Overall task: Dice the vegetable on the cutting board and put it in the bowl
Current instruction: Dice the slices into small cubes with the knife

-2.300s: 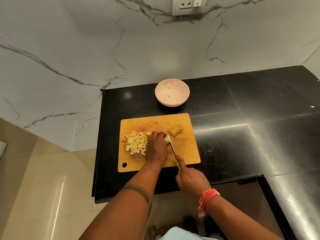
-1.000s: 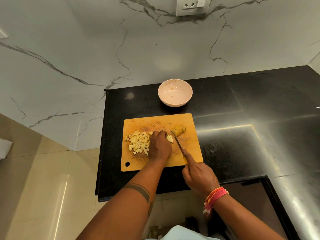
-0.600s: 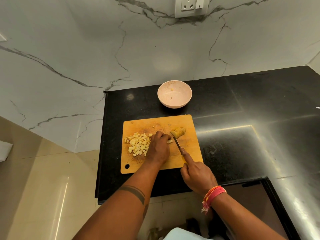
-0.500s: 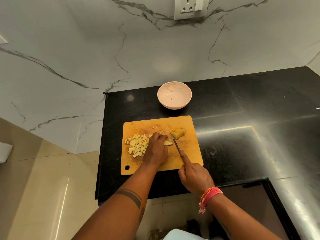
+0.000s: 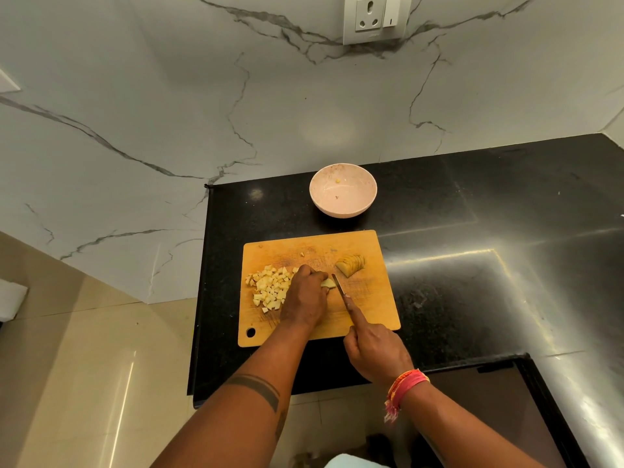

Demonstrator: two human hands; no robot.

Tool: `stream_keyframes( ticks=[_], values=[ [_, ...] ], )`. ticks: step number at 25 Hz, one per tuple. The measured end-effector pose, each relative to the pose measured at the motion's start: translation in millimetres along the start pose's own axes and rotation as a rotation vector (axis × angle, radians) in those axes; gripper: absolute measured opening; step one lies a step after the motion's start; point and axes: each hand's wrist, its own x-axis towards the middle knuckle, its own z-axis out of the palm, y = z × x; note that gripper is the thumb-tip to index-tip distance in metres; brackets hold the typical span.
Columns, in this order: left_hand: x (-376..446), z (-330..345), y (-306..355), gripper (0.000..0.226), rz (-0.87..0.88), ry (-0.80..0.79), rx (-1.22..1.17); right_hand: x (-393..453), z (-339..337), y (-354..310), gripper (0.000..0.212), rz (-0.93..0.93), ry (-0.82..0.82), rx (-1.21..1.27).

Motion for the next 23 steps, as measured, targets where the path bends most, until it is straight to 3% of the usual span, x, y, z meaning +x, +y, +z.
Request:
stream_keyframes(
  ticks=[13,23],
  values=[
    [1.5,-0.6,7.2,0.032,-0.069,0.023,-0.004,10.0,4.7,-12.7,0.074,-0.074,-0.080,-0.196],
    [-5.7,-2.8,-0.5,0.037,-0.050,-0.003,-0.023,-18.2,5.8,-1.5,0.075,-0.028,-0.049,-0.125]
  ],
)
